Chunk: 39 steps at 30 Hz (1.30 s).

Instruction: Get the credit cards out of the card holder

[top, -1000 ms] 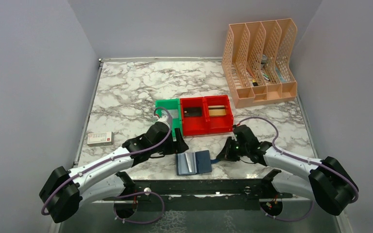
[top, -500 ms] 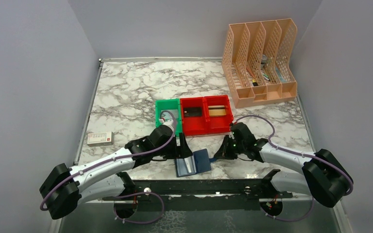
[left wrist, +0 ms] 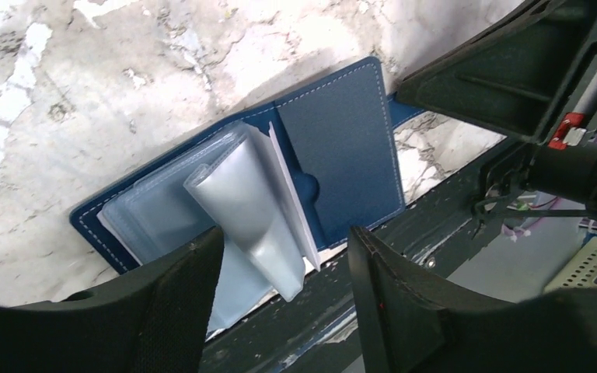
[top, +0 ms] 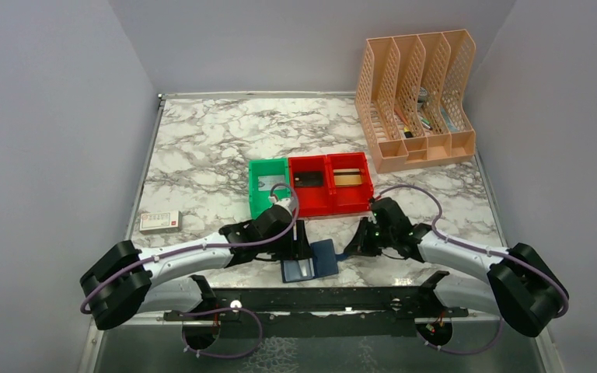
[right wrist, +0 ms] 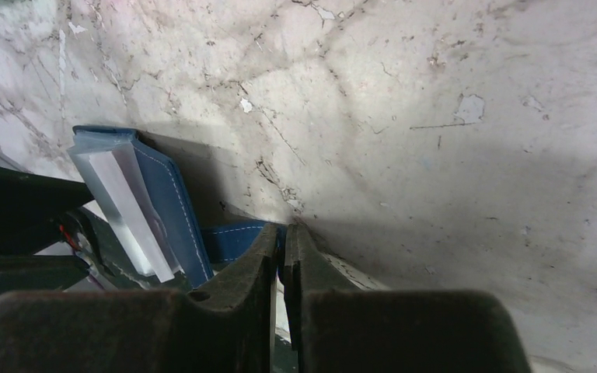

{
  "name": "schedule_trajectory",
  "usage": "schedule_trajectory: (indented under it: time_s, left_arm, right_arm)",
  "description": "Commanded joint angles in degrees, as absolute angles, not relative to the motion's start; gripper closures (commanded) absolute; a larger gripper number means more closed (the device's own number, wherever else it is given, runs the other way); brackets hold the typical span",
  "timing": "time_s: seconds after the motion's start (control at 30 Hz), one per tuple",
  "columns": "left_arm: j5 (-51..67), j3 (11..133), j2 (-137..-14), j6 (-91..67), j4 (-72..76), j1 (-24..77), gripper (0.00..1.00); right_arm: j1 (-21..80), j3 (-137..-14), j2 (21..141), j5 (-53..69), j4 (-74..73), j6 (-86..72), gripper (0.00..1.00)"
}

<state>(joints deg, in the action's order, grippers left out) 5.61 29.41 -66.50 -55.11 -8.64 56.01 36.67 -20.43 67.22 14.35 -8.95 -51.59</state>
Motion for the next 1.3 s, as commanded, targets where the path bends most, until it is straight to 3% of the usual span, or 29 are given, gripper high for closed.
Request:
schedule_trajectory:
  time_s: [0.0,0.33,0.43,0.7,0.8,0.9,1.13,1.27]
  left_arm:
    - [4.13,28.87,-67.36,-57.30,-1.19,56.25,0.40]
    - [5.65,25.67,-68.22,-59.94,7.24,56.25,0.45]
    - [8.43,25.55,-69.89,-60.03,11.38,56.25,0.45]
    - [7.78,27.42,-72.37,-58.37,11.49,56.25,0.49]
    - [6.87,29.02,-73.44,-57.38,9.71,56.25,0.50]
    - [6.86,30.12,-74.77,-57.37,9.73,56.25,0.52]
    - [5.63,30.13,-74.27,-58.00,10.00,56.25,0.56]
    - [6.04,30.14,-74.55,-58.16,10.08,56.25,0.57]
  right_arm:
    - [36.47,-19.11,65.73,11.57,-11.78,-49.27,0.92]
    - [36.47,-20.92,65.57,12.22,-13.10,-48.07,0.88]
    - [36.43,-22.02,64.09,12.50,-13.93,-47.27,0.80]
    - [36.47,-29.51,58.54,9.56,-21.77,-44.64,0.47]
    - [36.47,-32.89,56.25,6.45,-25.45,-42.77,0.42]
    - [36.47,-34.12,54.36,6.70,-25.63,-41.93,0.44]
    - [36.43,-28.74,56.26,26.55,-9.67,-45.39,0.75]
    - [36.47,-26.13,60.35,30.79,-3.62,-46.90,0.84]
